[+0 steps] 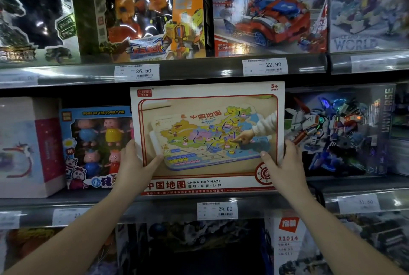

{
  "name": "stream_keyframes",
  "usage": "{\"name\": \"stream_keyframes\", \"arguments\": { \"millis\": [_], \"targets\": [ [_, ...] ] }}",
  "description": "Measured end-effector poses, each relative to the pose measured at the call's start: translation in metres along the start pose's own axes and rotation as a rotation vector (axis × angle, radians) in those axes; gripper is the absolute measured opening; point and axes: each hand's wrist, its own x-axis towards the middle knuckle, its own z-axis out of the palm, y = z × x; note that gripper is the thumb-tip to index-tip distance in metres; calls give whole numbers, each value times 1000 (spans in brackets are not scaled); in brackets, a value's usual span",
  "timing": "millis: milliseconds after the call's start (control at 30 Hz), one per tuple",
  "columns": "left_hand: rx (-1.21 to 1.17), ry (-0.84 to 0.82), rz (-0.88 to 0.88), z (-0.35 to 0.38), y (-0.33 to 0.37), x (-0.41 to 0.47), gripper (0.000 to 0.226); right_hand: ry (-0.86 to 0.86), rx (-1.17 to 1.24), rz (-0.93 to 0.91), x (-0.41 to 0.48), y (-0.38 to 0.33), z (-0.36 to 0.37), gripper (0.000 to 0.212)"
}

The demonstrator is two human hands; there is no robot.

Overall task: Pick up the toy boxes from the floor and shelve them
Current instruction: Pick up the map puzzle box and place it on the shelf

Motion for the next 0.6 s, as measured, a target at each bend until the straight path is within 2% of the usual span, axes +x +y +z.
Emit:
{"name": "stream_keyframes", "arguments": {
  "millis": [167, 233, 300, 433, 600],
  "targets": [
    [-22, -25, -20, -4, -3, -5, 75, -26, 45, 32, -8, 0, -3, 70],
    [-13, -22, -24, -6, -4, -9, 84, -4, 30, 55, -12, -2, -4, 74],
    [4, -14, -26, -11, -4, -13, 89, 39, 3, 51, -15, -4, -6, 73],
    [-26, -4, -35, -28, -9, -21, 86, 115, -1, 1, -29, -17, -12, 71],
    [67, 5, -20, -58, -23, -38, 85, 112, -25, -112, -54, -41, -7, 64]
  ]
}}
